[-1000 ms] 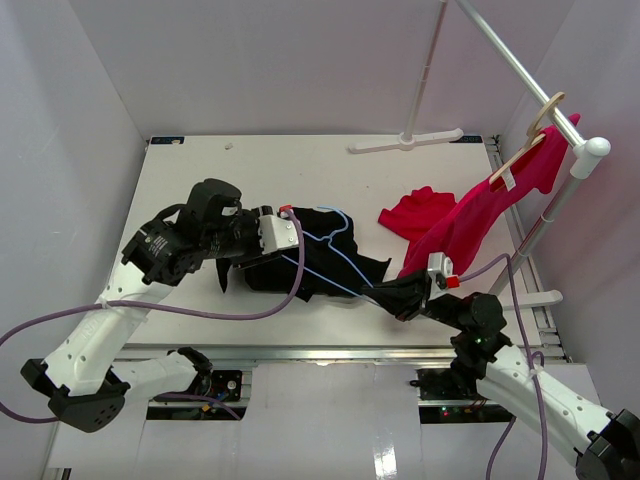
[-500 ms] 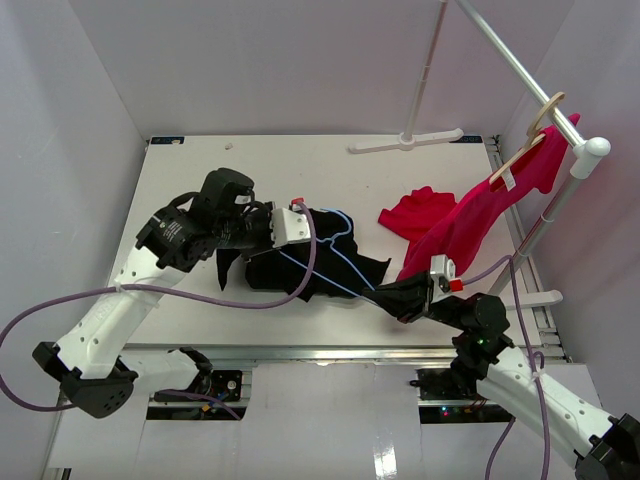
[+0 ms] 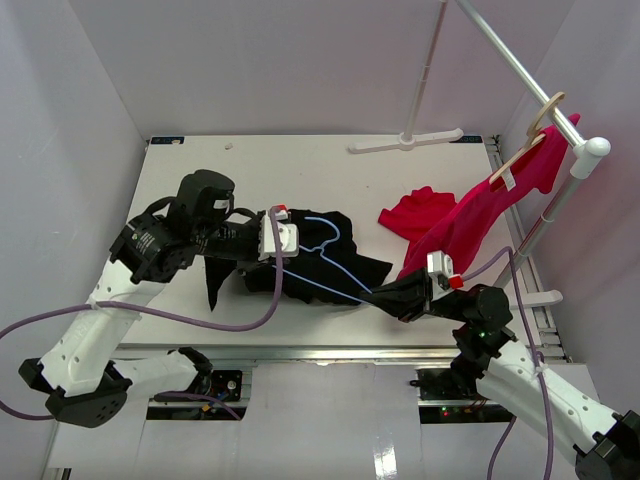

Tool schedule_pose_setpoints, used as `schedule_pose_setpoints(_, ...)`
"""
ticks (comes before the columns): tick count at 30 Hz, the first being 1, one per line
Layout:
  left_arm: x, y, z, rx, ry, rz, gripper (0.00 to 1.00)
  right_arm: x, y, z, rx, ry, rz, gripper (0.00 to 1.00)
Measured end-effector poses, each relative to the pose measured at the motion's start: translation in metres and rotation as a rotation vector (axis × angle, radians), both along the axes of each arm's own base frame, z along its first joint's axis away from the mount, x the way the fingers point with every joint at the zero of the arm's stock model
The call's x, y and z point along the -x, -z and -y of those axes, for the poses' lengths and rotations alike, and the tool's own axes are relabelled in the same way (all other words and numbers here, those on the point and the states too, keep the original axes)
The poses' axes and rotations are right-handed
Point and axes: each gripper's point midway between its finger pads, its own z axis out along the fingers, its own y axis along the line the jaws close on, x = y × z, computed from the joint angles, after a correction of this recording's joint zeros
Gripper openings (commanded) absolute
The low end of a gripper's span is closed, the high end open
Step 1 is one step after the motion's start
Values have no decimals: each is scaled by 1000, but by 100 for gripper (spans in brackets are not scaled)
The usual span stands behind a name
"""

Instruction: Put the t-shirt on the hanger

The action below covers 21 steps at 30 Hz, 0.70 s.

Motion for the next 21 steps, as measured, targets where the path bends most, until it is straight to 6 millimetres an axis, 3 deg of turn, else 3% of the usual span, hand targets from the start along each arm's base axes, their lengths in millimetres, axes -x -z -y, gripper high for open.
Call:
schedule_pose_setpoints(1,3,-3,0,11,8,1,52,1,-2,0,1,-4,2,8)
schedule_pose_setpoints(6,17,-17,-8,70,-1,29,57,0,-7,-1,2,-7,3,8)
schedule_pose_setpoints(10,23,-20,-24,98,-67,68,77,0,-1,-4,21,-22,-12,8)
schedule_pose_setpoints(14,19,-28,-41,118,-159,135,76,4,4,-5,43,-54,-16,8)
schedule_pose_setpoints(17,12,-38,-44,143,-208,175,72,9,5,-5,49,-77,-5,8)
schedule_pose_setpoints(21,0,-54,-43,169,-260,188,76,12,4,-4,50,-91,6,8)
